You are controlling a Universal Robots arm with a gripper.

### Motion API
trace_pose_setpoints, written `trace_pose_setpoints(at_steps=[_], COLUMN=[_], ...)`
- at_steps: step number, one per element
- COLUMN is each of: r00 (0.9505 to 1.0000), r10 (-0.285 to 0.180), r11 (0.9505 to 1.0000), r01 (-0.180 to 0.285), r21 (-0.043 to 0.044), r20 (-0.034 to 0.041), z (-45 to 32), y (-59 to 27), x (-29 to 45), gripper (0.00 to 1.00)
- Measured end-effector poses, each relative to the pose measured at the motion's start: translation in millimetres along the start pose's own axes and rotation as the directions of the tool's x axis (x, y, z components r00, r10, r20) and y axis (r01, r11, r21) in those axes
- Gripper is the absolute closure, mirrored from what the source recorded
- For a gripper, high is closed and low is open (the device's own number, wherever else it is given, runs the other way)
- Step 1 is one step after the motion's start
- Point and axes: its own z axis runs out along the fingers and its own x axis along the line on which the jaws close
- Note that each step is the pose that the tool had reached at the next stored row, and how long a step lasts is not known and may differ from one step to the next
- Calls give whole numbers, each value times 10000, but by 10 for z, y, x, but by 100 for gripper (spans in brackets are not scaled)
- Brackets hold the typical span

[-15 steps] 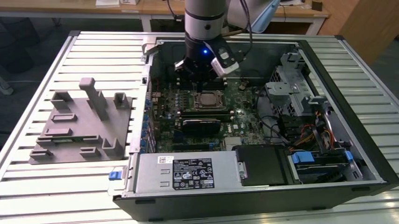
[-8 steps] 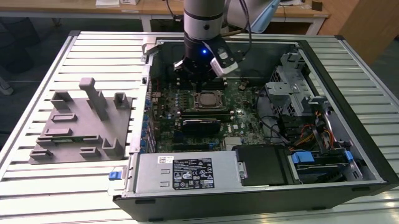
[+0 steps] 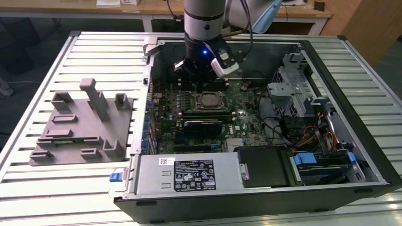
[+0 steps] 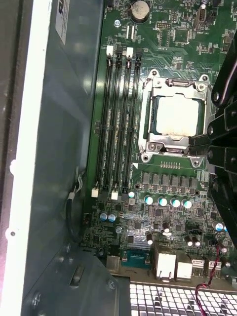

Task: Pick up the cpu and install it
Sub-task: 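Install the first cpu locking lever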

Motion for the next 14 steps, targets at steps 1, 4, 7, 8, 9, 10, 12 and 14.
trace_pose_setpoints(at_steps=[1,4,7,8,9,10,12,14], r00=[10000,10000,10000,10000,10000,10000,10000,10000], r10=[0,0,0,0,0,0,1,1], r11=[10000,10000,10000,10000,10000,10000,10000,10000], r01=[0,0,0,0,0,0,-1,-1], r21=[0,0,0,0,0,0,0,0], r20=[0,0,0,0,0,0,0,0], z=[0,0,0,0,0,0,0,0], y=[0,1,1,2,2,2,2,3], x=[2,10,17,19,22,24,30,35], gripper=[89,89,89,89,89,89,89,89])
